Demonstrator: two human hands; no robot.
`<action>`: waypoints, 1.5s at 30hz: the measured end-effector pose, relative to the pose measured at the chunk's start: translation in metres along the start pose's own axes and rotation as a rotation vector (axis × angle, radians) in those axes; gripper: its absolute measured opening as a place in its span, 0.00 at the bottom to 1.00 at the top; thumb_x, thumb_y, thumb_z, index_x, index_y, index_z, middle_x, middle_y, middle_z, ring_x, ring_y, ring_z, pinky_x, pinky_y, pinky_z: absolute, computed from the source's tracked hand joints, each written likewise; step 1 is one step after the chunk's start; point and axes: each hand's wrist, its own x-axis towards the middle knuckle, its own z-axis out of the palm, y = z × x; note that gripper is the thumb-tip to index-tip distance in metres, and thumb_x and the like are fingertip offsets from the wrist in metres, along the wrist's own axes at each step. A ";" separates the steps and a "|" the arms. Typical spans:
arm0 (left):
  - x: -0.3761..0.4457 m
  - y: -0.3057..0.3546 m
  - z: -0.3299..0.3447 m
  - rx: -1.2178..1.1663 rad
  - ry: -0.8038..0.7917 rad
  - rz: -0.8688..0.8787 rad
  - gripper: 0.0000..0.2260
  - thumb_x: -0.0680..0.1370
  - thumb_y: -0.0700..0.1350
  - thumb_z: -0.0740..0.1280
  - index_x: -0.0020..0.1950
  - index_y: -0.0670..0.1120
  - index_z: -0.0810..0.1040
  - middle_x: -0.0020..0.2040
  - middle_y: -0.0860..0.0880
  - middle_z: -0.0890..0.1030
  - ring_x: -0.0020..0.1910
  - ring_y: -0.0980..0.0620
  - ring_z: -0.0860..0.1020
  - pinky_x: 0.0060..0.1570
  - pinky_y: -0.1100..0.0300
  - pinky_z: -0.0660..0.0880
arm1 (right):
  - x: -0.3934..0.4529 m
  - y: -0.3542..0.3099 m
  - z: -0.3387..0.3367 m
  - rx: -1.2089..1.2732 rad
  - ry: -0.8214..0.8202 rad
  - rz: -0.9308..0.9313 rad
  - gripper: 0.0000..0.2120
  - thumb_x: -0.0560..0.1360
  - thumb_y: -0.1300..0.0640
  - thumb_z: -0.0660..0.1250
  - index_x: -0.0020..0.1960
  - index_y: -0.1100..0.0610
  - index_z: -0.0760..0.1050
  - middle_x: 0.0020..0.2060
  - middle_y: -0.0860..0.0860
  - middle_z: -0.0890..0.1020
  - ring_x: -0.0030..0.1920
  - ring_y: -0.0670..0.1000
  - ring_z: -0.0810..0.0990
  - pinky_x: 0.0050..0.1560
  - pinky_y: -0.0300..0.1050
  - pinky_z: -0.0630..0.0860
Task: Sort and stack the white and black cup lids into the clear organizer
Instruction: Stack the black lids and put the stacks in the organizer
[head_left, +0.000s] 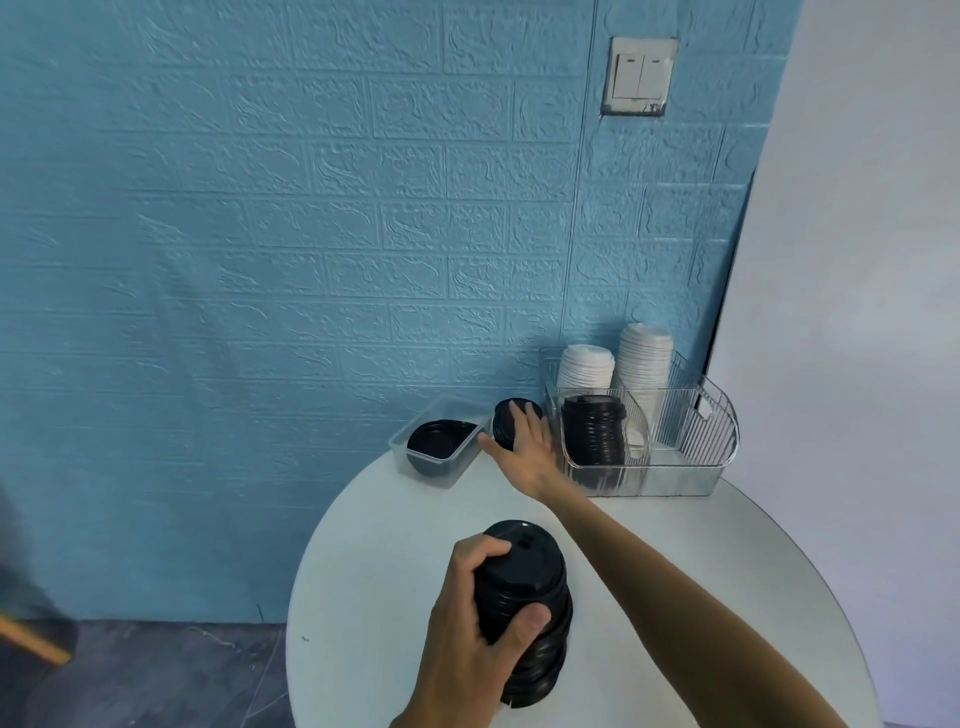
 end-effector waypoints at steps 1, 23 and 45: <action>0.000 -0.001 0.000 -0.001 -0.002 0.004 0.24 0.70 0.65 0.73 0.63 0.68 0.70 0.64 0.61 0.76 0.64 0.54 0.77 0.57 0.70 0.72 | 0.003 0.000 0.001 0.005 0.002 0.009 0.42 0.78 0.33 0.62 0.82 0.46 0.44 0.82 0.48 0.40 0.81 0.54 0.34 0.78 0.61 0.40; 0.001 0.000 0.001 -0.009 0.009 0.041 0.24 0.69 0.63 0.74 0.62 0.70 0.71 0.64 0.62 0.75 0.63 0.53 0.78 0.56 0.68 0.74 | 0.009 0.007 0.018 -0.113 0.223 0.022 0.30 0.83 0.60 0.58 0.82 0.46 0.52 0.81 0.54 0.49 0.80 0.59 0.52 0.76 0.58 0.63; 0.003 -0.002 0.003 0.005 0.029 0.088 0.23 0.68 0.63 0.74 0.61 0.70 0.72 0.63 0.62 0.76 0.62 0.54 0.79 0.56 0.67 0.75 | 0.014 0.004 0.015 -0.257 0.164 0.059 0.31 0.79 0.50 0.69 0.76 0.44 0.56 0.78 0.55 0.54 0.76 0.62 0.57 0.65 0.64 0.72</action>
